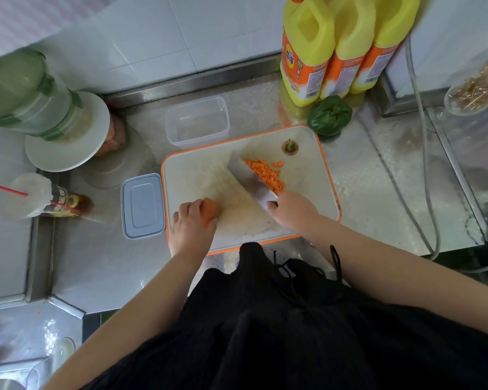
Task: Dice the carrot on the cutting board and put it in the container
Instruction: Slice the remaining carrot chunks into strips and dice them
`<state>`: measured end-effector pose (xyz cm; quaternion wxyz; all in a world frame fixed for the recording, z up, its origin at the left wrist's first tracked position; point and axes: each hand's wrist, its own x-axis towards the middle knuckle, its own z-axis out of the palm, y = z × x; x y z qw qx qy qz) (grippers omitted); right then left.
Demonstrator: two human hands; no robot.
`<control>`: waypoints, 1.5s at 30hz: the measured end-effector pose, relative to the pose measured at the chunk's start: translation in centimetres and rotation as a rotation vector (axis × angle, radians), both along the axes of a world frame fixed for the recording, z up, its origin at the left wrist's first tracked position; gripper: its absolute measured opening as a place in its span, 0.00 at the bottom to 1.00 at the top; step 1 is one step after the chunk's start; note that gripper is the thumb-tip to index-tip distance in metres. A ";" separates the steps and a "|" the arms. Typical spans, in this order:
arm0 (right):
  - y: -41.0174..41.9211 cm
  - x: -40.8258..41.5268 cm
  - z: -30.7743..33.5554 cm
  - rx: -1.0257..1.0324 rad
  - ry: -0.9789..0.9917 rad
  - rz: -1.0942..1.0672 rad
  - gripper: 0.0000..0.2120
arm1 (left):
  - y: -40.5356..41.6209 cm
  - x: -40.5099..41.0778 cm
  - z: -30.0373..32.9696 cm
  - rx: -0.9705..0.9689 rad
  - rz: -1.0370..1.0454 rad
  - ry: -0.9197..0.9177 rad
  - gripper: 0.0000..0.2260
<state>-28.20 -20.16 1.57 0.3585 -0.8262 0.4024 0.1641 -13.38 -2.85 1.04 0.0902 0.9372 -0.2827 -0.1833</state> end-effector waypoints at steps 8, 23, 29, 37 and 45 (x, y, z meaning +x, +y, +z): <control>-0.7 -0.4 1.4 -0.325 -0.123 0.091 0.17 | -0.1 -0.3 -0.6 -0.193 0.018 -0.070 0.28; 2.1 -2.2 0.7 -0.861 -0.342 0.104 0.20 | -7.4 -2.8 2.6 0.145 -0.817 -0.326 0.40; 1.7 -3.1 0.3 -0.900 -0.331 0.060 0.18 | -9.3 -3.3 2.6 0.231 -0.885 -0.299 0.38; 1.1 -4.7 0.3 -0.856 -0.322 -0.074 0.16 | -9.5 -1.5 2.4 0.223 -0.647 -0.204 0.40; 0.6 -5.6 -0.1 -0.758 -0.257 -0.190 0.16 | -9.7 0.4 2.2 0.250 -0.551 -0.169 0.38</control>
